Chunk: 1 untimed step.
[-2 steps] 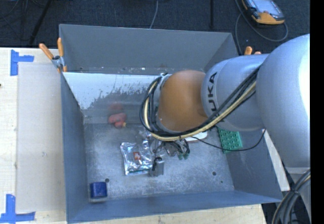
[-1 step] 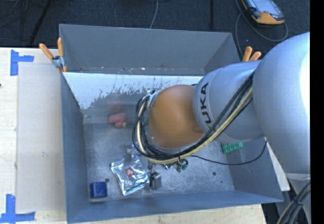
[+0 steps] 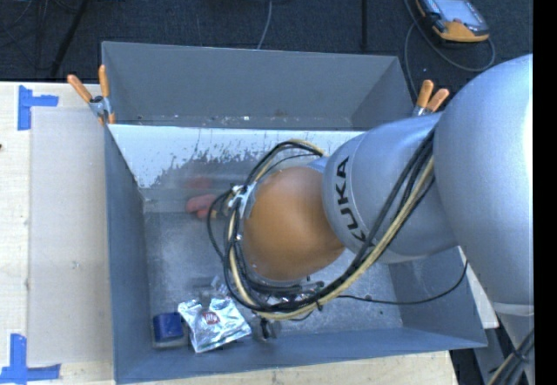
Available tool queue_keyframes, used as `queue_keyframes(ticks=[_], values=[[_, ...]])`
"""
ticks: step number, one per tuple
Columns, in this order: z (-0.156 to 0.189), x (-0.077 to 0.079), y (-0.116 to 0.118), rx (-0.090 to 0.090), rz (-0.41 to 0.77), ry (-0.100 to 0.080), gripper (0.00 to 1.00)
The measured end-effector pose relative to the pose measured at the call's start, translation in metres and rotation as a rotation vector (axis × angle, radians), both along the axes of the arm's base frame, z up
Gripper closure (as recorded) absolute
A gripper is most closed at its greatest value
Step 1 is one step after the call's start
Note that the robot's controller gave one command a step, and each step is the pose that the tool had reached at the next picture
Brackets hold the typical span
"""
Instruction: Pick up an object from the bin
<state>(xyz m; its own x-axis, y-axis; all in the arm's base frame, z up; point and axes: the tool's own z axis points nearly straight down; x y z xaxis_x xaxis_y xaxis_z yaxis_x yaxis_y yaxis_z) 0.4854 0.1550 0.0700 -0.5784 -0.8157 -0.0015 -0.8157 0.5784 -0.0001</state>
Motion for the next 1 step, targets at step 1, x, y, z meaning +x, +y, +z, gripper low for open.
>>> queue_keyframes(ticks=[1], values=[[-0.0004, -0.0003, -0.0004, 0.0, -0.004, 0.002, 1.0]])
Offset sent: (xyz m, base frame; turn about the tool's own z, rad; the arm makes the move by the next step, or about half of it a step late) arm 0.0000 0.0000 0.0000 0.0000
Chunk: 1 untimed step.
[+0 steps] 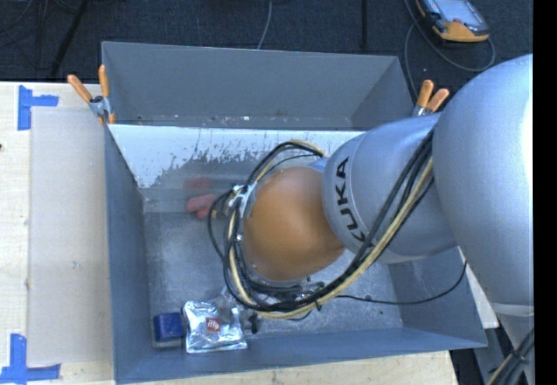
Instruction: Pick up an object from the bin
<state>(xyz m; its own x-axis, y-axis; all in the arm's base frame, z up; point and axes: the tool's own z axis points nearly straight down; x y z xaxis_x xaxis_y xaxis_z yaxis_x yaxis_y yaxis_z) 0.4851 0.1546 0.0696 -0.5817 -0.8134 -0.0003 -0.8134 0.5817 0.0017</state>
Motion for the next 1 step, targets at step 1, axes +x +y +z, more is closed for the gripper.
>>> queue_keyframes(ticks=[1], values=[[0.1853, -0.0045, -0.0418, 0.0, -0.073, -0.009, 1.0]])
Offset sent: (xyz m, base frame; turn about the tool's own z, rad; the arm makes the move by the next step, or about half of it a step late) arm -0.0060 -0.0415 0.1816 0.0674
